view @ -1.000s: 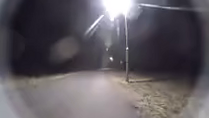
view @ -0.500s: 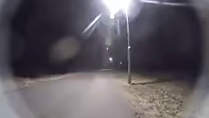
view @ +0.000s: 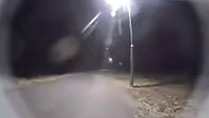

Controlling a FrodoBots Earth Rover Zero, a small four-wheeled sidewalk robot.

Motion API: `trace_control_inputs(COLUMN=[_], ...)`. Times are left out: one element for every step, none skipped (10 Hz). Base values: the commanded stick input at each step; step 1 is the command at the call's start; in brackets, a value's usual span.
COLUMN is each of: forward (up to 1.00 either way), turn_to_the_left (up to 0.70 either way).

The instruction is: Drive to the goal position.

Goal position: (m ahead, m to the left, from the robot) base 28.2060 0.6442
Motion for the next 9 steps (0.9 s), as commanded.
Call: trace_control_inputs(forward=[0.85, 0.85, 0.85, 0.85, 0.85, 0.85, 0.85, 0.85, 0.85], turn_to_the_left=[0.0, 0.0, 0.0, 0.0, 0.0, 0.0, 0.01, 0.2, 0.34])
